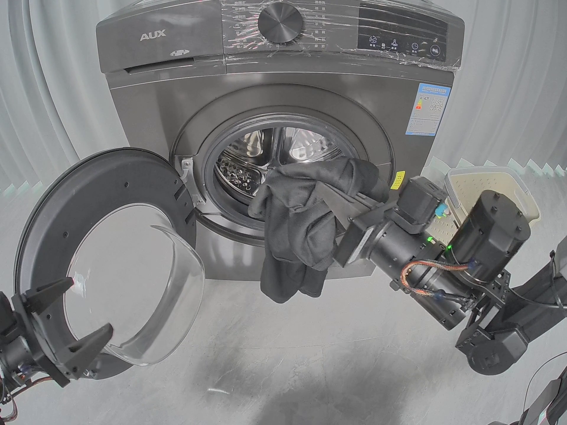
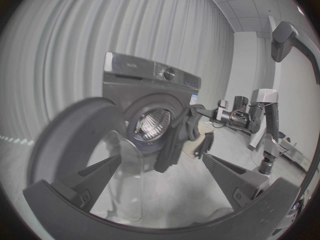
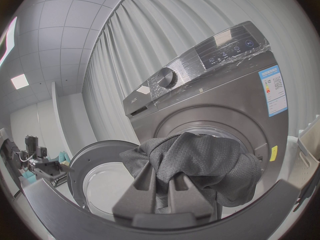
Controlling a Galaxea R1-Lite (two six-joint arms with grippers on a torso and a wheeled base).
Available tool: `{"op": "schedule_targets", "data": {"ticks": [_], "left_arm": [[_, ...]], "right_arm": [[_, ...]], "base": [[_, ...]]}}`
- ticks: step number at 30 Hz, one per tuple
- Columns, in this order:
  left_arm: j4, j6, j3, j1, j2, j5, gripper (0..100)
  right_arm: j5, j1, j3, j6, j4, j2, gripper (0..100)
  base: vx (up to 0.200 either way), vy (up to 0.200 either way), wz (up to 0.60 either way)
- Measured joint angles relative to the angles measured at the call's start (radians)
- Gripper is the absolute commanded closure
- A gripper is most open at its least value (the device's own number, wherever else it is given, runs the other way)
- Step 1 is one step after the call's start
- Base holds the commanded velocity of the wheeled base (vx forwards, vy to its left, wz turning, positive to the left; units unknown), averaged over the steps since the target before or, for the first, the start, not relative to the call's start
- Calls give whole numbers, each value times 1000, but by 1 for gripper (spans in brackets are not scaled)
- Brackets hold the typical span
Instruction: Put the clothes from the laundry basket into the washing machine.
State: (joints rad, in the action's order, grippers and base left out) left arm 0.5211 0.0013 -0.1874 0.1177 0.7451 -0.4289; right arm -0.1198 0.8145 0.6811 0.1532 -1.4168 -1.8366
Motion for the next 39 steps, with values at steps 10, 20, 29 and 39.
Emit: {"op": "schedule_targets", "data": {"ticks": [10, 20, 29, 39], "left_arm": [[186, 10, -56, 163, 380, -17, 0], [366, 4, -133, 257, 661, -14, 0], [408, -27, -190, 315, 815, -12, 0], [544, -73, -228, 365, 924, 31, 0]], "right_arm": [[11, 13, 147, 2, 0, -101, 100], [0, 11, 183, 4, -7, -137, 100], [-7, 12, 191, 4, -7, -144, 100], [-17, 19, 192, 5, -12, -144, 100]], "base": [[0, 0, 0], [0, 0, 0], [0, 0, 0], [0, 0, 0]]}}
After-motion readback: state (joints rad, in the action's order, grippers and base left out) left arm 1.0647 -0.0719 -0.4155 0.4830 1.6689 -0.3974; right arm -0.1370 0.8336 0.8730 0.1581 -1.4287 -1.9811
